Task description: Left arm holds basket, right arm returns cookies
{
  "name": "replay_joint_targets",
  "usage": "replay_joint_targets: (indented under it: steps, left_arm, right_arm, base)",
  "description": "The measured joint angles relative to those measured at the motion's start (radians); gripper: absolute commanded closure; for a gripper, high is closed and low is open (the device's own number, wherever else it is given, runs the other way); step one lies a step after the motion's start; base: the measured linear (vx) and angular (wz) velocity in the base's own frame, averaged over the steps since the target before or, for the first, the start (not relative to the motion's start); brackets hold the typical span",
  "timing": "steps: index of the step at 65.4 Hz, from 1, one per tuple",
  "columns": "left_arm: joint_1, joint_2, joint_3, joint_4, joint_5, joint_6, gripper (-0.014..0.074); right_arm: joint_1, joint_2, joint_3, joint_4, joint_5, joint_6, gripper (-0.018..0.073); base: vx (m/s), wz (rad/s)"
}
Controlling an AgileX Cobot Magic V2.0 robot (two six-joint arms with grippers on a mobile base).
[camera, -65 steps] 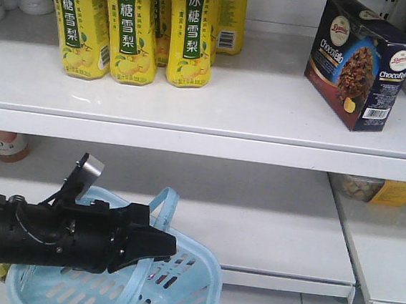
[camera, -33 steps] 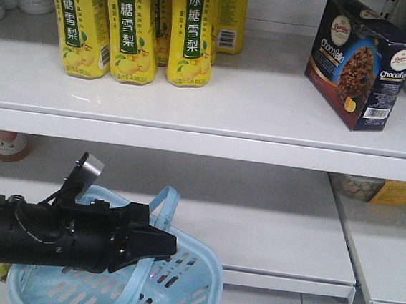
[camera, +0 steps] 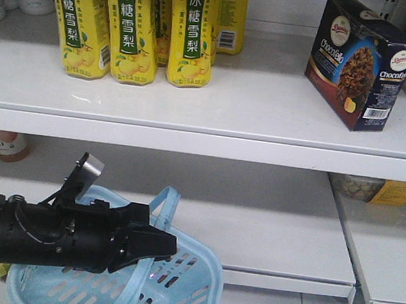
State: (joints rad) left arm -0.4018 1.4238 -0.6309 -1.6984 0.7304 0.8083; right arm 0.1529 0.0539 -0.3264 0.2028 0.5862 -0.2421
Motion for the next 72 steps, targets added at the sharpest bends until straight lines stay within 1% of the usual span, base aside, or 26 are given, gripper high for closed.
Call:
replay_joint_targets:
  steps: [2,57,66,72]
  left_arm:
    - [0.000,0.000,0.000,0.000,0.000,0.000,0.0603]
    - [-0.001,-0.007,0.005,-0.001,-0.004,0.000,0.0603]
    - [-0.007,-0.100,0.066,0.001,-0.027,0.008,0.0603]
    - [-0.014,-0.227,0.121,0.001,-0.031,0.030,0.0603]
  right_arm:
    - [0.000,0.000,0.000,0.000,0.000,0.000,0.0576]
    - [0.000,0.000,0.000,-0.001,0.000,0.000,0.0567]
    - [0.000,0.000,0.000,-0.001,0.000,0.000,0.0567]
    - [0.000,0.000,0.000,-0.001,0.000,0.000,0.0567]
  base:
    - [0.00,0.00]
    - [0.00,0.00]
    - [0.00,0.00]
    - [0.00,0.00]
